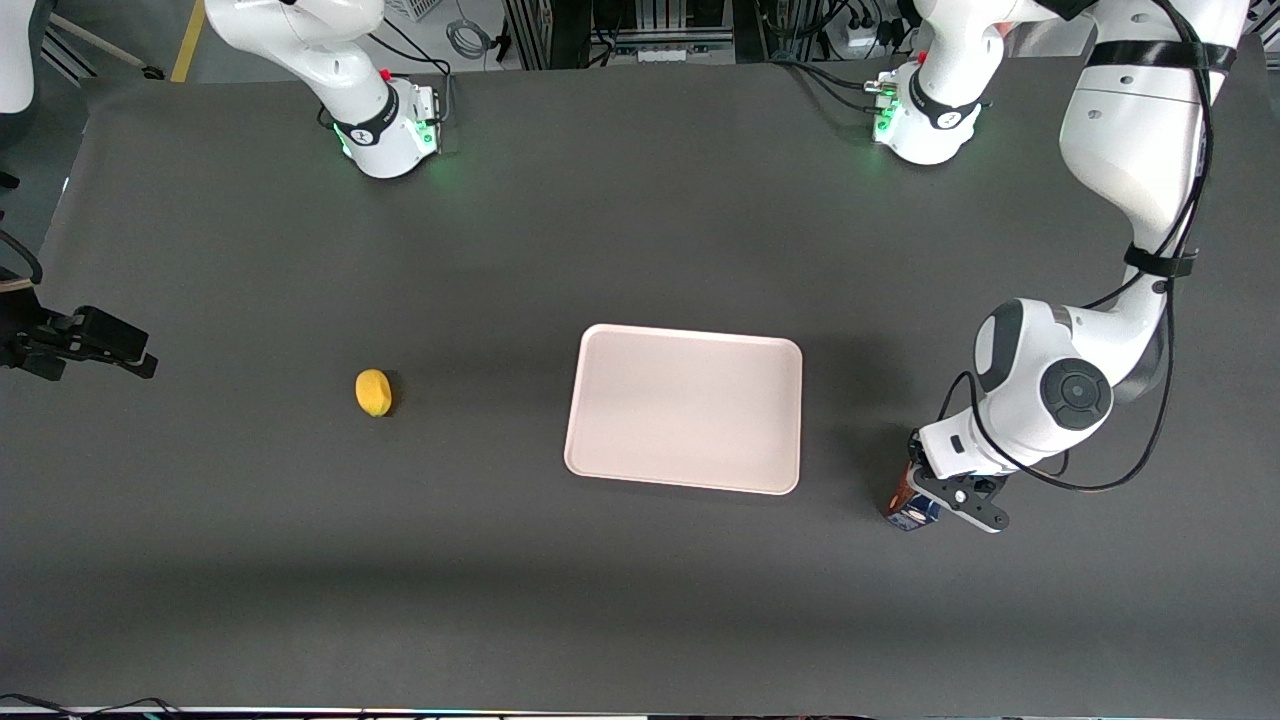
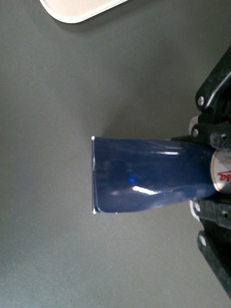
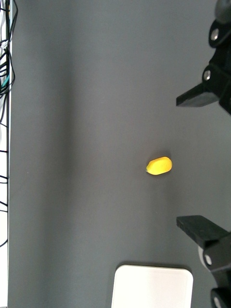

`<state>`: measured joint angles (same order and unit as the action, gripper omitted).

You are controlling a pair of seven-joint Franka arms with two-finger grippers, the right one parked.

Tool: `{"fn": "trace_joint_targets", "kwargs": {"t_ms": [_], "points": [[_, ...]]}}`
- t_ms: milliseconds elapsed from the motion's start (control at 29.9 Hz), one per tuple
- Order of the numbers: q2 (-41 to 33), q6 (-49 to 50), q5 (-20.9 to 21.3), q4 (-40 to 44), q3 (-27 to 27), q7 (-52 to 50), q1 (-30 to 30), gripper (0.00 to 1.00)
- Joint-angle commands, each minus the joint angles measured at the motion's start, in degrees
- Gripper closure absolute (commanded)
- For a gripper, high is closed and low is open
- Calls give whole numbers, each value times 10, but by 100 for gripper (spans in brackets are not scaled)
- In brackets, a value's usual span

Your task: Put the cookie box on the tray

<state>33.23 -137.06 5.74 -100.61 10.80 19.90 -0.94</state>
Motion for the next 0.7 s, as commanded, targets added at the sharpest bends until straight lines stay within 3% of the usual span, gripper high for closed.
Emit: {"fn": "trace_joint_targets", "kwargs": {"t_ms": [0,368,669], "points": [[-8,31,1,13,-3,-13,2,85],[-52,145,-9,69,-3,-18,1,85],[-101,252,-56,116,-3,-88,15,85]]}}
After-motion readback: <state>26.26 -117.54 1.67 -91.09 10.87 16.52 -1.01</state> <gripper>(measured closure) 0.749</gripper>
